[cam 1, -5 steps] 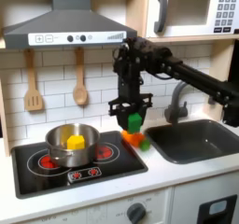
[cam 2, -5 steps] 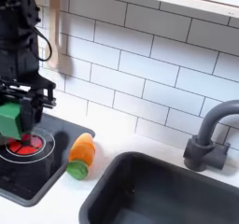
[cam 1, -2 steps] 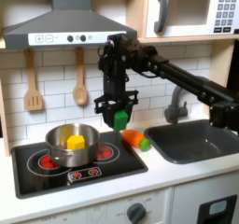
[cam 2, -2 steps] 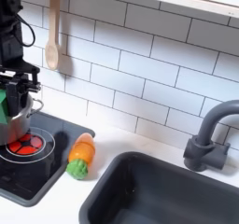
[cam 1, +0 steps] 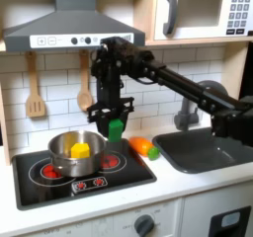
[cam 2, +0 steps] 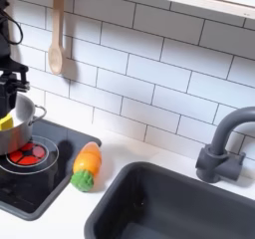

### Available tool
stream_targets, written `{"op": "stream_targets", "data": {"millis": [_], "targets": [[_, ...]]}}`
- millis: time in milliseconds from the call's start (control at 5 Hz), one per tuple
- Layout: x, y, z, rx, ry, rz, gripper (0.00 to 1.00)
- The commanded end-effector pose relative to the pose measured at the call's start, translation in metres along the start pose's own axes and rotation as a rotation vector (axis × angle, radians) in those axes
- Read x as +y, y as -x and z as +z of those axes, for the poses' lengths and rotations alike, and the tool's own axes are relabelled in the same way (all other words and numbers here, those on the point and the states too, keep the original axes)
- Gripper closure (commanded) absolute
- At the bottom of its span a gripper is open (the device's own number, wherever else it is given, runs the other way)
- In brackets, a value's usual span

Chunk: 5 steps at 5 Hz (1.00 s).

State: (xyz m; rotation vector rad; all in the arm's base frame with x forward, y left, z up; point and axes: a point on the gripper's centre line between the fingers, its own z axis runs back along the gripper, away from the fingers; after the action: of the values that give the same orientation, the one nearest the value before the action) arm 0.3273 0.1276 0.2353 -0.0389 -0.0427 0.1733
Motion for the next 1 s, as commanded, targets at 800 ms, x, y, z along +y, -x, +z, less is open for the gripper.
{"op": "stream_targets", "data": {"millis": [800], "targets": [[0.051,-0.023,-0.008,0.005,-0.003,0.091,1.0]]}}
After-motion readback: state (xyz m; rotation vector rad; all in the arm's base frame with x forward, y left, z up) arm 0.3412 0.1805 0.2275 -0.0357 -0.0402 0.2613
